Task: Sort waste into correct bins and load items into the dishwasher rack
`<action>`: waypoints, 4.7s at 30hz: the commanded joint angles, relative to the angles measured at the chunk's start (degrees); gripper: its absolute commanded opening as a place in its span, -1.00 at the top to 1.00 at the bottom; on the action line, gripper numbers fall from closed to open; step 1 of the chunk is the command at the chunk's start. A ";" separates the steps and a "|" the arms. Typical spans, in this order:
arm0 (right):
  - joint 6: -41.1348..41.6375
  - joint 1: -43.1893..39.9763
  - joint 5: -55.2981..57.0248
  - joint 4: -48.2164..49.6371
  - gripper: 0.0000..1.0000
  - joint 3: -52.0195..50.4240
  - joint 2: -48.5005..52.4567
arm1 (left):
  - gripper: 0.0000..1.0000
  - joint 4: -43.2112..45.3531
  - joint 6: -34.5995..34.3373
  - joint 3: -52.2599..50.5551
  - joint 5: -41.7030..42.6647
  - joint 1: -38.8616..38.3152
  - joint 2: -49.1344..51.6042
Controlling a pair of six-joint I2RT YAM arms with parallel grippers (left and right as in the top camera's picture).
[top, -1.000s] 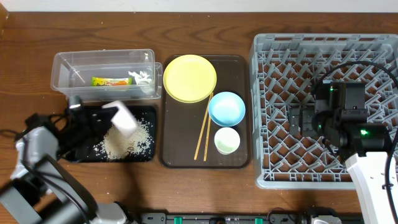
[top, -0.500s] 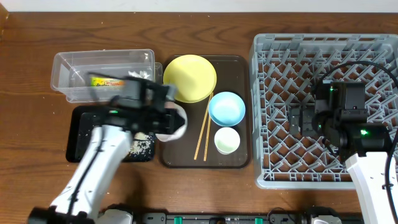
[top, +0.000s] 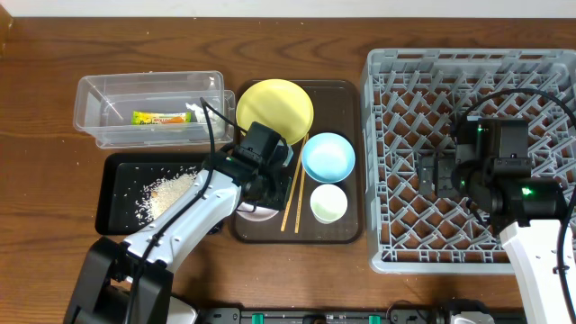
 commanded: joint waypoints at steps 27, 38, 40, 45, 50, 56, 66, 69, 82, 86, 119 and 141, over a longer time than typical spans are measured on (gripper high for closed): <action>0.79 0.46 0.11 -0.09 -0.99 1.11 0.04 | 0.37 3.58 -1.95 2.67 1.14 -11.21 3.30; 0.74 0.46 0.50 -0.63 -0.99 1.11 0.04 | 0.88 3.50 -5.62 4.07 -1.57 -9.49 1.27; 0.83 0.39 3.19 -0.26 -0.98 1.11 0.04 | 0.88 3.85 -7.78 4.68 -0.74 -7.61 -1.51; 1.73 -0.79 -1.86 4.20 -0.99 1.11 0.15 | 0.88 10.40 -14.51 4.74 7.34 0.98 -8.41; -9.27 -0.59 -29.29 6.03 -0.99 1.09 2.03 | 0.88 21.75 -23.19 4.61 22.77 9.35 -7.13; -20.11 2.12 -46.88 3.04 -0.98 1.05 6.56 | 0.88 33.42 -29.09 4.61 48.85 12.92 -0.02; -22.40 8.94 -57.37 15.74 -0.98 1.05 14.40 | 0.88 33.53 -29.22 4.61 58.71 11.41 3.56; -22.40 9.01 -57.48 21.00 -0.98 1.05 14.64 | 0.87 33.53 -29.35 4.61 60.59 10.78 3.56; -22.40 9.14 -68.02 26.18 -0.52 1.05 14.62 | 0.88 33.53 -29.97 4.61 61.48 10.60 3.56; -22.36 9.14 -68.00 25.92 -0.38 1.05 14.62 | 0.88 33.55 -30.18 4.61 61.48 10.60 3.56; -2.16 -7.50 -8.44 -13.94 0.63 20.02 8.31 | -0.11 0.04 -5.18 4.90 -3.08 11.10 -16.33; 4.22 -12.66 0.94 -24.57 0.52 18.60 24.46 | -0.13 -5.86 -5.70 4.90 -11.17 11.08 -21.73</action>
